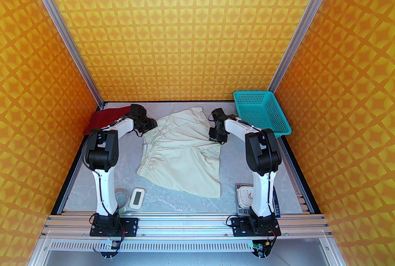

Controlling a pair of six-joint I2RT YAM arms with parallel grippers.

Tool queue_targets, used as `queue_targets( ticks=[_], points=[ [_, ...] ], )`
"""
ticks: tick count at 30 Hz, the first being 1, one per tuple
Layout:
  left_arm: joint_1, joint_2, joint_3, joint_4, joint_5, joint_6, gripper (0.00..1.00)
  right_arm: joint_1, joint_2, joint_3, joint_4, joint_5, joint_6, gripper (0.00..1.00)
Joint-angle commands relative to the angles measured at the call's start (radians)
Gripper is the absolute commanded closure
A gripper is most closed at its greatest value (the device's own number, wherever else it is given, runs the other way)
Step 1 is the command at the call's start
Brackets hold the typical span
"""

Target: Fold and stack the mixed laundry pile

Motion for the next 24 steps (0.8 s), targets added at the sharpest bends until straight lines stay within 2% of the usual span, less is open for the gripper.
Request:
queue_targets(
  ticks=[1,4,10,14,18,21,24],
  points=[
    [0.004,-0.177,-0.065,-0.035,-0.020,0.041,0.45,-0.002,-0.151,0.008,-0.043,0.013,-0.007,0.71],
    [0.003,-0.305,-0.183,-0.075,-0.045,0.053,0.43,-0.002,-0.274,-0.089,-0.036,-0.031,0.007,0.66],
    [0.004,-0.576,-0.470,-0.203,-0.089,0.048,0.41,0.000,-0.632,-0.469,-0.014,-0.181,0.080,0.58],
    [-0.018,-0.718,-0.644,-0.226,-0.047,0.008,0.52,0.047,-0.782,-0.652,-0.027,-0.236,0.126,0.59],
    [-0.085,-0.718,-0.710,-0.207,0.026,-0.007,0.60,0.160,-0.769,-0.733,0.032,-0.243,0.188,0.62],
    [-0.111,-0.682,-0.745,-0.154,0.053,-0.030,0.70,0.223,-0.688,-0.738,0.122,-0.238,0.210,0.63],
    [-0.109,-0.663,-0.788,-0.109,0.042,-0.051,0.75,0.232,-0.566,-0.700,0.171,-0.219,0.199,0.65]
  ],
)
